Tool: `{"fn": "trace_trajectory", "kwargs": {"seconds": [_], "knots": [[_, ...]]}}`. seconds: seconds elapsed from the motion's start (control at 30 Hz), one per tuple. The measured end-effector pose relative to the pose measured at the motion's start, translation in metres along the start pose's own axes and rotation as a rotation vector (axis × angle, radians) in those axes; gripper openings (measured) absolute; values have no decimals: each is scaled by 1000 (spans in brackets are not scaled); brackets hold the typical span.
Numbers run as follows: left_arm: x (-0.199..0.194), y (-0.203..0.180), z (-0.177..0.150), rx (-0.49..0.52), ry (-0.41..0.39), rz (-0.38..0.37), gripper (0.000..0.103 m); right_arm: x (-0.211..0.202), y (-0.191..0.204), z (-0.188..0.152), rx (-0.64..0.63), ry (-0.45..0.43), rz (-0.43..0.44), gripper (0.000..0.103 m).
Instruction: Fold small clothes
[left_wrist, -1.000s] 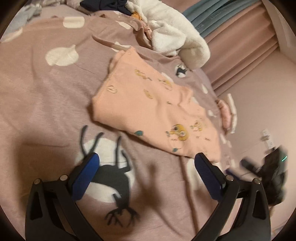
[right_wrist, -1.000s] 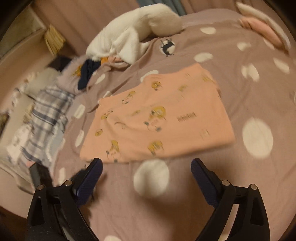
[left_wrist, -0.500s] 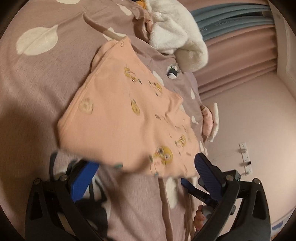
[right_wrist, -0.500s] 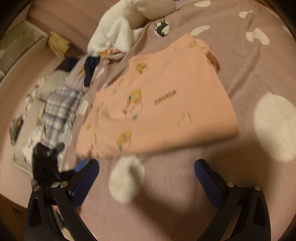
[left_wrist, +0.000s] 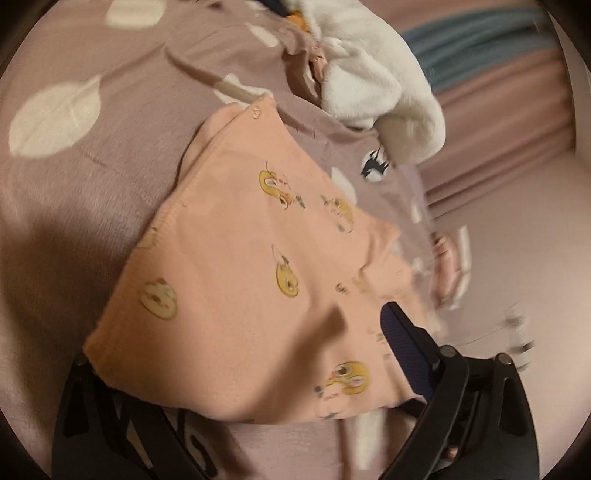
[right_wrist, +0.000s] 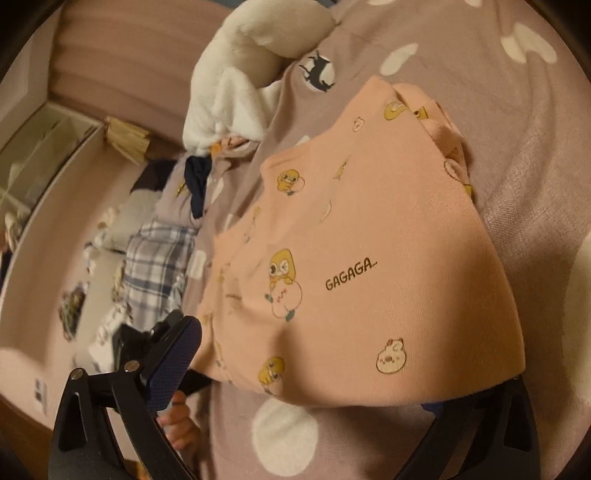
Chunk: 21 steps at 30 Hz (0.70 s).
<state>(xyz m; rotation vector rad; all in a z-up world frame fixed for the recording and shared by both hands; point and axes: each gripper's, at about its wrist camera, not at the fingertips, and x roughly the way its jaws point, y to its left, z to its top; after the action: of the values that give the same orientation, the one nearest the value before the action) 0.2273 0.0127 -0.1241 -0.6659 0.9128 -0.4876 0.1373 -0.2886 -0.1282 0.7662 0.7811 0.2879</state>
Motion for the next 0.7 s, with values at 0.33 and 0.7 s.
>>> {"fn": "trace_trajectory", "kwargs": {"seconds": [0.33, 0.7], "knots": [[8, -7, -12, 159, -54, 200, 63, -1, -24, 9, -31, -46, -97, 27], [8, -2, -7, 119, -62, 200, 24, -1, -20, 8, -69, -58, -126, 15]]}}
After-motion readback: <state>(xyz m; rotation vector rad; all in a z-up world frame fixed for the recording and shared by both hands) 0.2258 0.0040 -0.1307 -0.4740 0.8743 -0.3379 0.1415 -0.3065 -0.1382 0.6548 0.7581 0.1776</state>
